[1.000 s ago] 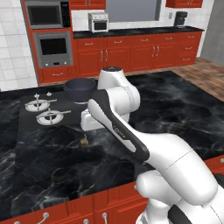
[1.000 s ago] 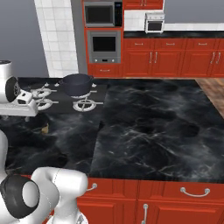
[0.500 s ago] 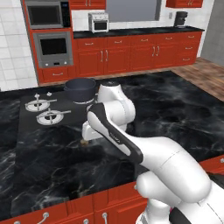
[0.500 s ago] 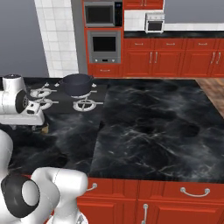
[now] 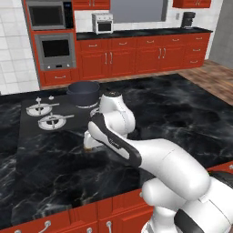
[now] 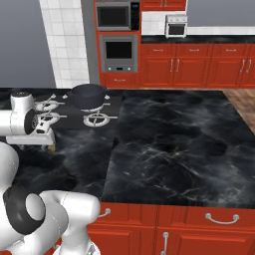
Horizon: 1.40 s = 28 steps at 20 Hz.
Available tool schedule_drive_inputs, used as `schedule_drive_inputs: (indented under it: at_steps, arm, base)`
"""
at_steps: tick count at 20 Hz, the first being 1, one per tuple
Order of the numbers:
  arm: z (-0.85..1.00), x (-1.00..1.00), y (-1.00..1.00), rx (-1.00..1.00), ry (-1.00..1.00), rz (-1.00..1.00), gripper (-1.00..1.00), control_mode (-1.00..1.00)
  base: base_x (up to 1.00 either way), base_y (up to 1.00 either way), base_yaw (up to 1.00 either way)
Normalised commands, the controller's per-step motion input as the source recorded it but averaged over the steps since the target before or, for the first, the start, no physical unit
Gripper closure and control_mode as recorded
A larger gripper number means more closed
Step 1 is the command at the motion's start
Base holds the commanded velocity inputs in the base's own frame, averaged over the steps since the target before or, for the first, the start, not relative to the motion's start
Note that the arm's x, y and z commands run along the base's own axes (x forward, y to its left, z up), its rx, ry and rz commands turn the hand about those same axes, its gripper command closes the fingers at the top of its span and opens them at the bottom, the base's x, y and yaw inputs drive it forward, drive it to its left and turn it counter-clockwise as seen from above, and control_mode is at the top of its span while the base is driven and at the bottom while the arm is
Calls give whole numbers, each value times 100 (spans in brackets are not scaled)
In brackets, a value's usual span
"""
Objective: Turn on the burner for the pot on the stove. Wait thirty seconds for the pot to heat up. Then add the garlic to the pot.
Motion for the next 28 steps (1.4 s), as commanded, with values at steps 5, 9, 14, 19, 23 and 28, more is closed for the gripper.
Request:
schedule_drive_inputs:
  at_steps: [5,9,14,19,23,28]
  arm:
    - [-19,34,19,0,-1,0,-100,-100]
    - [-21,28,10,-2,-11,0,-100,-100]
    - [-24,21,9,-5,-22,0,-100,-100]
    - [-19,15,7,0,-12,0,-100,-100]
    - [-15,7,2,0,-11,0,-100,-100]
    - [-12,4,0,-3,-10,0,-100,-100]
  base:
    - [0,0,0]
    - [0,0,0]
    - [0,0,0]
    - [0,0,0]
    - [0,0,0]
    - [0,0,0]
